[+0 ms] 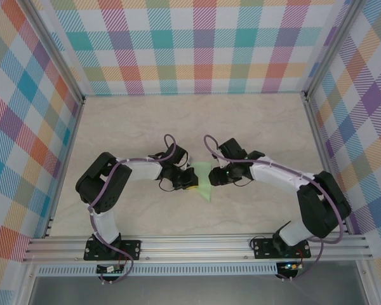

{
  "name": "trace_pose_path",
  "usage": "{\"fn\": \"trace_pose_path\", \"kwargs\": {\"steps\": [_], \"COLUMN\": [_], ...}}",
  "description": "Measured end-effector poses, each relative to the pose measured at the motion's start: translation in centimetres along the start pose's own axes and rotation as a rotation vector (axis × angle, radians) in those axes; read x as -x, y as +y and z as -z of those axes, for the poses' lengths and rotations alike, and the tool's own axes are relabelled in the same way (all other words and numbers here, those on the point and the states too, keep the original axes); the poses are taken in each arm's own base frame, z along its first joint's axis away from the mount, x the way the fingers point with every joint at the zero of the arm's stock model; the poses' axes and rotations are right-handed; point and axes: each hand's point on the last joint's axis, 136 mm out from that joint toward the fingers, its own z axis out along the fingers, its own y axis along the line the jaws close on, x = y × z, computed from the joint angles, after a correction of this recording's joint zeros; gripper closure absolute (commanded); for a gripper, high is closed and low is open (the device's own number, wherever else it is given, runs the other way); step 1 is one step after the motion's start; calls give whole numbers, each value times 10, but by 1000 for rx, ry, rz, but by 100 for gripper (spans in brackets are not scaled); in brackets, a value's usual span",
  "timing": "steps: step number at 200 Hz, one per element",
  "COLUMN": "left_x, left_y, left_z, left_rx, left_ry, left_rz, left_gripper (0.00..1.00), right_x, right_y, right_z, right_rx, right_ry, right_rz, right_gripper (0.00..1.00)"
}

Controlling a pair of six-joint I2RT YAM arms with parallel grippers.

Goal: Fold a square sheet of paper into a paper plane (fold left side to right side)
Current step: Third fold the triangle at the center of the table.

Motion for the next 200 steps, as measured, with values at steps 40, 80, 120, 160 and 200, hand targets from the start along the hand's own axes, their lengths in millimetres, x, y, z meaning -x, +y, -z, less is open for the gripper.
{"fn": "trace_pose_path", "kwargs": {"steps": [40,80,120,160,200], "left_x": [0,0,0,0,0], "left_y": [0,0,0,0,0], "left_z": [0,0,0,0,0], "left_rx": [0,0,0,0,0], "left_ry": [0,0,0,0,0], "left_rz": [-2,-2,-2,-2,-3], "left_gripper": [92,92,92,92,92], "right_x": [-27,-45,-55,-59,-62], "right_y": [33,45,39,32,28], "right_z": [-18,-42,-55,-61,-67], "right_rx": [212,280,272,238,221], "right_ry": [99,209,262,279,295], "right_rz": [-84,-136,-167,-179,-185], "right_gripper": [67,68,69,69,69]}}
